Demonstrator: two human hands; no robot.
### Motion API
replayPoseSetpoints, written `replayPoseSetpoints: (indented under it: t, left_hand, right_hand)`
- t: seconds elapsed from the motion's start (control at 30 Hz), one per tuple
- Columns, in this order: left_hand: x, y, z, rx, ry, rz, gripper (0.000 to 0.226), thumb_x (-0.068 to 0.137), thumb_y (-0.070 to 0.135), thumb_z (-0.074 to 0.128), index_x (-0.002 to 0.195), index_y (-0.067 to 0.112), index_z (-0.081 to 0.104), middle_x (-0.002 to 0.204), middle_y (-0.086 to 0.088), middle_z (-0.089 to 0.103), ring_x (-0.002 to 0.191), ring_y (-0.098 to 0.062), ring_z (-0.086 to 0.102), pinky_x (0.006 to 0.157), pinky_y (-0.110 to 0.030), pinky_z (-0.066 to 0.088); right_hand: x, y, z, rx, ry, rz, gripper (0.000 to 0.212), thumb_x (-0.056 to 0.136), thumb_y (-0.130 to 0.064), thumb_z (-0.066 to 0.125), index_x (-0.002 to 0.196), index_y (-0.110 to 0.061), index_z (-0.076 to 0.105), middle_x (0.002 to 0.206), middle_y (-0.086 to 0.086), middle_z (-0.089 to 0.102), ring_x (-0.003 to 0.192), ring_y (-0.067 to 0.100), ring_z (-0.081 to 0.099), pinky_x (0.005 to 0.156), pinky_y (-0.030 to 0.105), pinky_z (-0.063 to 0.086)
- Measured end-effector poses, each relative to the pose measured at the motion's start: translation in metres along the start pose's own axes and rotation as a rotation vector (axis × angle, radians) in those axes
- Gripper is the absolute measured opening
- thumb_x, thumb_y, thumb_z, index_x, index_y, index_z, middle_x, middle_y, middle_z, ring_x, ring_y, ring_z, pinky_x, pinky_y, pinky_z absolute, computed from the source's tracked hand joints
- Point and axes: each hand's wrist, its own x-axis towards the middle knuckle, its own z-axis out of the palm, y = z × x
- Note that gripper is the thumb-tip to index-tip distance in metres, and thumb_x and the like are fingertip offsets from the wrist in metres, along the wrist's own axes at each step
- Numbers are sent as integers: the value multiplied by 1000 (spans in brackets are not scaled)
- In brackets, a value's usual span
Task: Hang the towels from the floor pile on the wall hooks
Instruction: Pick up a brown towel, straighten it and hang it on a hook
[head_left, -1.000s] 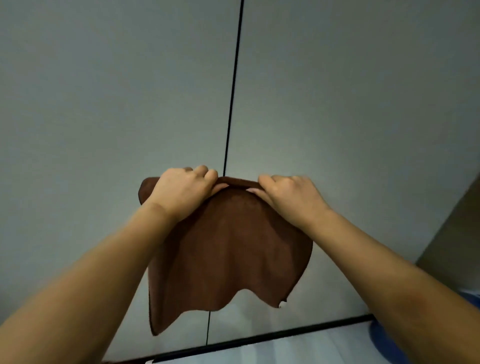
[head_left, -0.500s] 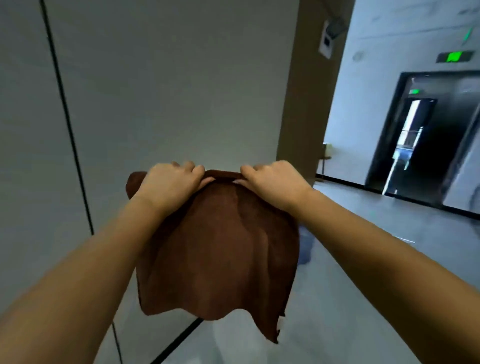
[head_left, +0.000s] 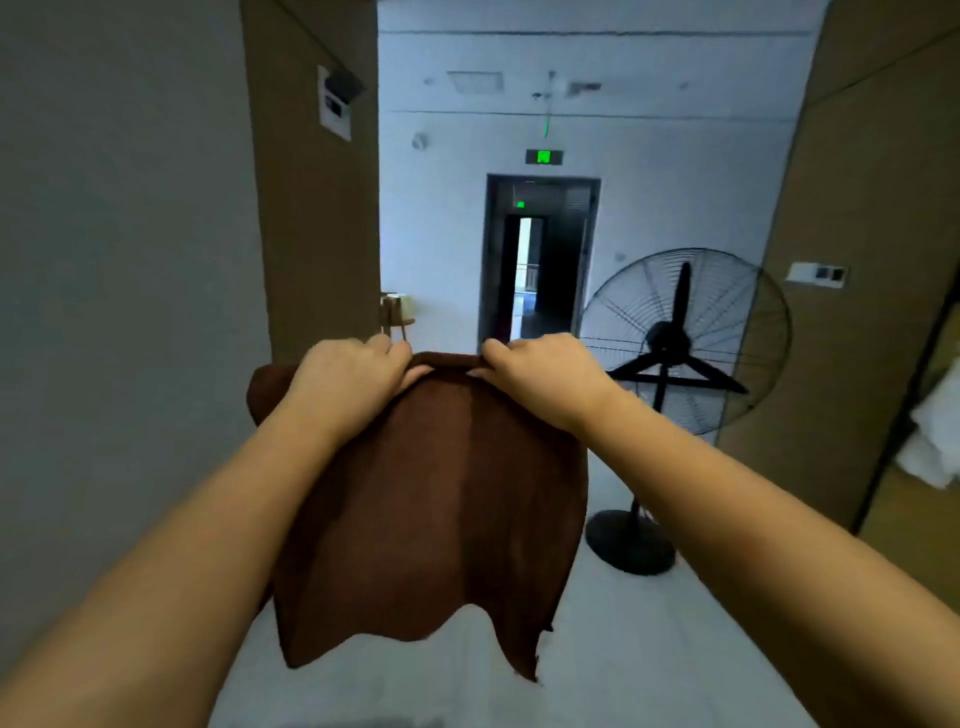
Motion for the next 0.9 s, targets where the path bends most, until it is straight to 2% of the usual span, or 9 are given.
replayPoseSetpoints:
  t: [0.07, 0.13, 0.2, 0.27, 0.43, 0.5, 0.67, 0.77, 0.9]
  left_hand:
    - [39, 68, 18, -64, 16, 10, 45, 88, 41, 38, 63, 9, 56, 53, -9, 54, 33, -27, 50, 37, -20, 29]
    - [76, 138, 30, -164, 69, 38, 45, 89, 42, 38, 63, 10, 56, 52, -8, 54, 33, -26, 50, 35, -22, 32]
    - [107, 204, 39, -236, 140, 71, 45, 89, 42, 37, 63, 11, 56, 52, -7, 55, 33, -26, 50, 35, -22, 32]
    - [138, 270, 37, -334, 197, 109, 45, 88, 42, 36, 63, 11, 57, 52, -7, 54, 32, -26, 49, 35, -21, 32]
    - [215, 414, 17, -527, 340, 221, 44, 86, 40, 39, 59, 10, 55, 50, -7, 52, 32, -24, 48, 34, -19, 29]
    - [239, 459, 8, -577, 381, 245, 43, 86, 41, 39, 59, 11, 55, 50, -6, 52, 33, -24, 49, 34, -19, 28]
    - [287, 560, -9, -718, 441, 328, 43, 86, 42, 40, 59, 12, 54, 50, -5, 51, 33, -24, 49, 34, -19, 28]
    - [310, 615, -6, -783, 458, 374, 43, 87, 43, 40, 60, 12, 54, 51, -5, 51, 33, -24, 48, 34, -19, 28]
    - [344, 676, 7, -837, 480, 409, 44, 86, 44, 40, 58, 12, 53, 48, -5, 50, 30, -23, 46, 34, -18, 26]
  right_hand:
    - [-54, 55, 3, -45, -61, 60, 42, 101, -46, 22, 106, -10, 45, 72, 3, 47, 76, 32, 59, 55, 33, 28]
    - [-112, 104, 4, -81, -114, 102, 42, 101, -44, 24, 105, -9, 46, 72, 5, 51, 74, 32, 60, 49, 31, 24]
    - [-169, 141, -1, -149, -184, 144, 42, 101, -44, 21, 108, -10, 45, 80, 6, 55, 73, 30, 58, 50, 32, 25]
    - [-226, 177, -9, -210, -252, 216, 42, 102, -44, 19, 108, -11, 44, 79, 4, 51, 67, 27, 51, 52, 32, 28]
    - [-355, 246, -43, -281, -420, 445, 41, 101, -44, 21, 107, -10, 44, 81, 7, 54, 78, 31, 60, 55, 33, 29]
    - [-395, 268, -55, -324, -465, 505, 39, 102, -42, 23, 109, -10, 43, 79, 7, 51, 77, 32, 59, 50, 32, 26]
    - [-487, 309, -74, -427, -556, 620, 29, 102, -38, 29, 106, -12, 41, 85, 5, 60, 75, 30, 60, 46, 31, 23]
    - [-527, 327, -80, -431, -605, 693, 35, 102, -41, 25, 107, -12, 42, 88, 6, 60, 77, 32, 61, 44, 32, 18]
    - [-560, 360, -76, -464, -646, 759, 40, 101, -44, 23, 108, -10, 44, 79, 7, 53, 76, 32, 60, 54, 33, 31]
